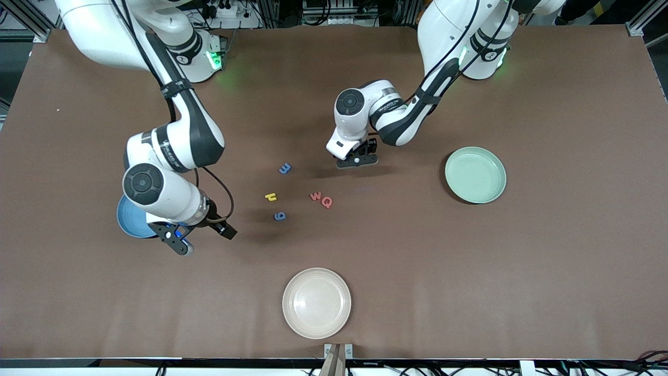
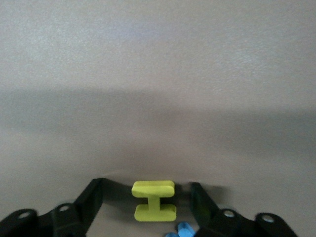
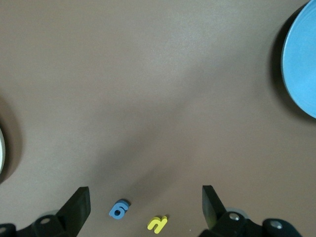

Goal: Sort upper and lower case letters into plates
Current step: 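Grasp the yellow H with the left gripper while the right gripper nears the 6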

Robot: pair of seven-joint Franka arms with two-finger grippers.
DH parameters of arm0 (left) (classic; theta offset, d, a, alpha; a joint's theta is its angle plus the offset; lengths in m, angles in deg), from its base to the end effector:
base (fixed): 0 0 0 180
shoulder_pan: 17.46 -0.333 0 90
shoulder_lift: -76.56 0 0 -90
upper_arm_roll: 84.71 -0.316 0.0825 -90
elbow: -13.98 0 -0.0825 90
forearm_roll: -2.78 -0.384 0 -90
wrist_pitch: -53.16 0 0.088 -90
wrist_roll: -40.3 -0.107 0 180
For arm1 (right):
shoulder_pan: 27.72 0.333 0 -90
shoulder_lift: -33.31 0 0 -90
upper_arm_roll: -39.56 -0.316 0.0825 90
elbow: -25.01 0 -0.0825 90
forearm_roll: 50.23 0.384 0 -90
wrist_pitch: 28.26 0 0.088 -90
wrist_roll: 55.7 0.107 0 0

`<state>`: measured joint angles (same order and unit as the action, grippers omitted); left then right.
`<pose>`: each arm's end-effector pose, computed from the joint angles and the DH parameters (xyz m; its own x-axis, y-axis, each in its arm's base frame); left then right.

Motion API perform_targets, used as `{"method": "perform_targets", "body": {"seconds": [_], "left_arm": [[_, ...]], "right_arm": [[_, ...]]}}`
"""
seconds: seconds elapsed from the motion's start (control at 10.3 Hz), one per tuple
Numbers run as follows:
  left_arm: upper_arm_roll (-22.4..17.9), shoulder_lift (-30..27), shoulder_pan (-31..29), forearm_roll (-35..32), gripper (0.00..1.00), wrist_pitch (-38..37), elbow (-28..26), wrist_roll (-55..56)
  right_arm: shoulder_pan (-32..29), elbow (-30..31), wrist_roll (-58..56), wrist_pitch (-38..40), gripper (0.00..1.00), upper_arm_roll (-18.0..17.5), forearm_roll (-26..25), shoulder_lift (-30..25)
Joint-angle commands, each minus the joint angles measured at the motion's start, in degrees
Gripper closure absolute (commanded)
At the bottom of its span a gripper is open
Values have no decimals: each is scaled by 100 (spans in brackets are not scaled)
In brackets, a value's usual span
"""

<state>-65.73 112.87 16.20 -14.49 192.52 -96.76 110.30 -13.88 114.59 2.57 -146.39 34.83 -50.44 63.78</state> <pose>0.3740 -0.4823 0.1628 0.9921 0.1170 -0.0457 0.1137 -0.9911 -0.0698 0.6560 0.2119 0.3338 0.7626 -0.6449 -0.0497 -0.6455 -0.7638 0.0068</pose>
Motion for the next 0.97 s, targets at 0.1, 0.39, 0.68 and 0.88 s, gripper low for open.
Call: {"method": "perform_targets", "body": {"seconds": [0.1, 0.39, 0.68, 0.88], "left_arm": [[26, 121, -35, -23, 21, -5, 44, 443], [26, 121, -27, 48, 24, -14, 88, 462], [26, 121, -18, 48, 43, -22, 88, 435], [18, 121, -26, 48, 56, -75, 123, 409]], "right_arm": [[93, -160, 447, 10, 0, 33, -57, 135], [154, -204, 668, 10, 0, 33, -154, 223], [277, -213, 1062, -173, 0, 33, -163, 433], [505, -221, 1667, -630, 0, 33, -163, 714]]}}
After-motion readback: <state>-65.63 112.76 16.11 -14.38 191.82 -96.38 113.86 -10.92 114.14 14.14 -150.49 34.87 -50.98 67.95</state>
